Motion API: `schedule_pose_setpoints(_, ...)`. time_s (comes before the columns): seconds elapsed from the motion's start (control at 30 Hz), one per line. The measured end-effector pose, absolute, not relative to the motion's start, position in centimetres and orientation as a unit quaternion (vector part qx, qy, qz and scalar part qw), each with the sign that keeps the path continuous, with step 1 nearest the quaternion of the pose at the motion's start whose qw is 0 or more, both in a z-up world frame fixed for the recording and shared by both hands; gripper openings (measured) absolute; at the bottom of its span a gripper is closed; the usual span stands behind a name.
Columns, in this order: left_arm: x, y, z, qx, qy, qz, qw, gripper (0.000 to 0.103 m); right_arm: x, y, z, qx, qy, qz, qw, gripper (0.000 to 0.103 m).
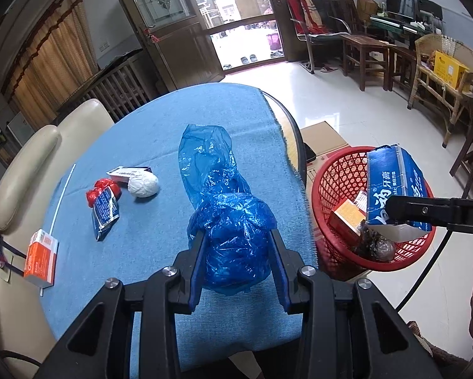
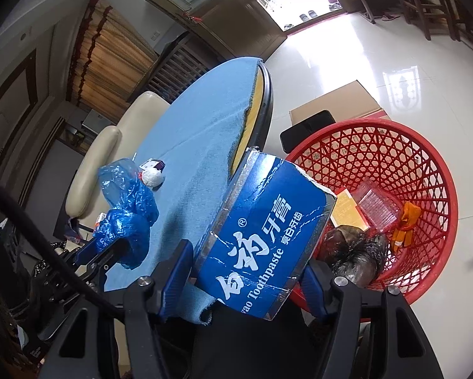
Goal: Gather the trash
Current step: 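Lift and carry the toothpaste box and blue bags over the red basket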
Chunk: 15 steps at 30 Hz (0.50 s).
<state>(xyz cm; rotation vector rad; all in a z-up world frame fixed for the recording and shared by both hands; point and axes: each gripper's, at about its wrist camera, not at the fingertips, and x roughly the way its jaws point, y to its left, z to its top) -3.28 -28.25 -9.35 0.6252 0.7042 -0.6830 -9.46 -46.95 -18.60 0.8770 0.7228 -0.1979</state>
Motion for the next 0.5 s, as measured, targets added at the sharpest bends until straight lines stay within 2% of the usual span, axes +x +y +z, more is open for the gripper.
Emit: schedule_pose_setpoints(0.5, -4.8, -29.6, -9.3, 0.309, 0.323, -0.343, 0.826, 0.039, -11.4, -48.3, -19.4, 0.437, 0.335, -0.109, 0.828, 0.068)
